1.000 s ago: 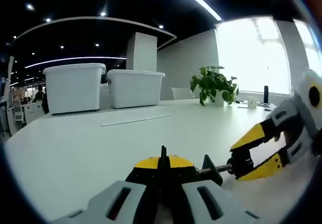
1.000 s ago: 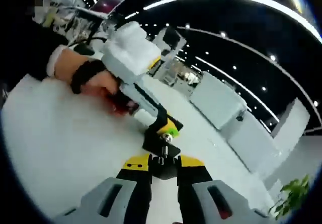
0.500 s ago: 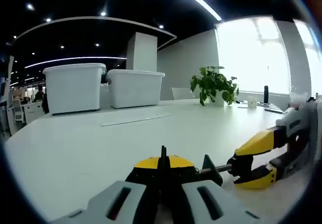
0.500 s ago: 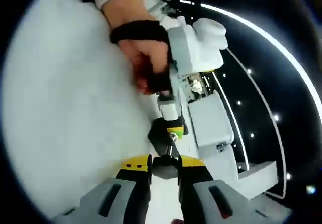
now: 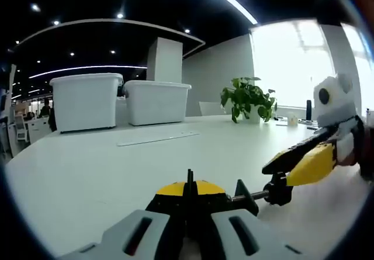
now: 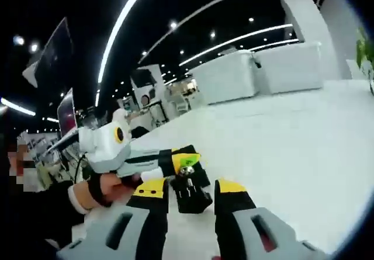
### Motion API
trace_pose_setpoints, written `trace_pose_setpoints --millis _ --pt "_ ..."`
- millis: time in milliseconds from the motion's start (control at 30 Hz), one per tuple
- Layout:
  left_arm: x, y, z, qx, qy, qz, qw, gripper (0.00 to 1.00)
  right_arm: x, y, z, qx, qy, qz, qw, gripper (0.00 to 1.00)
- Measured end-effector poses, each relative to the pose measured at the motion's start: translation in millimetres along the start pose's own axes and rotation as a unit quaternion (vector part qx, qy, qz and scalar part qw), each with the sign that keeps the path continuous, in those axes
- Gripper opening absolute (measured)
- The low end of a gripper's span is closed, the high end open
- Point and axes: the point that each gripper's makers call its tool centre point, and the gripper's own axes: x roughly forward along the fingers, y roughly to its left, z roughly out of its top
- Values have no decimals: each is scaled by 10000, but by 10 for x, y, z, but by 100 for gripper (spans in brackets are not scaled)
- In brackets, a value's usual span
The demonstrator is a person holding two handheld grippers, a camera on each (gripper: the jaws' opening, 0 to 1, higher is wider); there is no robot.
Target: Clamp the fixed fixture on the desktop, loosen the retaining clip, secure it to the edge of the desk, and tighten the retaining clip.
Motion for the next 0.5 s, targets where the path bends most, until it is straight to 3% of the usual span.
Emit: trace_pose_setpoints --millis 167,200,400,500 --pt "2 -7 1 10 -2 -5 10000 4 44 -3 -108 1137 258 106 9931 25" --pt "2 -8 2 9 -3 -7 10000 4 51 -15 -114 1197 266 86 9924 24" --pt "6 -7 5 25 -2 -7 10000 4 48 30 -117 1087 258 91 9937 23" --pt "7 -6 6 31 -1 -4 10000 4 34 73 -92 -87 213 28 9997 23"
